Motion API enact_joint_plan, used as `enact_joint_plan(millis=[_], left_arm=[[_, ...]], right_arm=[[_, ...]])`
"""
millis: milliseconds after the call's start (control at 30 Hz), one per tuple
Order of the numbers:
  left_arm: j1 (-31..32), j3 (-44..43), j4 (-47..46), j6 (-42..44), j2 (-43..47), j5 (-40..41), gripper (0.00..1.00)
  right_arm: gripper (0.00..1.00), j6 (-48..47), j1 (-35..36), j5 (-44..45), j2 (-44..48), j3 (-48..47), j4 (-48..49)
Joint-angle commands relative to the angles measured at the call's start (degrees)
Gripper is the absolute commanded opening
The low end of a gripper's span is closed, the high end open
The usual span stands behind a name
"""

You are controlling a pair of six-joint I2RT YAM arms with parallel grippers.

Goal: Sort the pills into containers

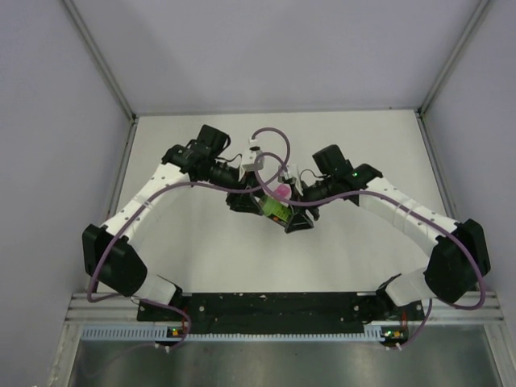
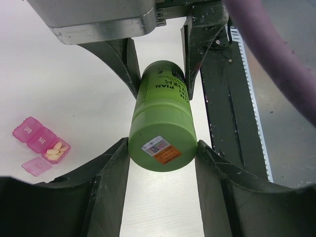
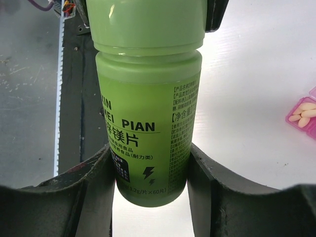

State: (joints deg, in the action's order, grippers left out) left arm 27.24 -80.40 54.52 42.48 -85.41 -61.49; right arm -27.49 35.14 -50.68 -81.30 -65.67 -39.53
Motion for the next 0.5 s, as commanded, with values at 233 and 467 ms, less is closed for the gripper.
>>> enact_joint_plan(millis=[233, 467], left_arm=[[1.8, 3.1, -13.4, -9.5, 3.5, 5.5, 0.91], [0.5, 2.9, -15.3, -15.0, 4.3, 3.5, 0.99]], right_arm=[[0.00, 1.5, 0.9, -3.4, 2.6, -2.9, 7.3], [0.00, 1.7, 0.9, -0.7, 3.6, -1.3, 8.6]])
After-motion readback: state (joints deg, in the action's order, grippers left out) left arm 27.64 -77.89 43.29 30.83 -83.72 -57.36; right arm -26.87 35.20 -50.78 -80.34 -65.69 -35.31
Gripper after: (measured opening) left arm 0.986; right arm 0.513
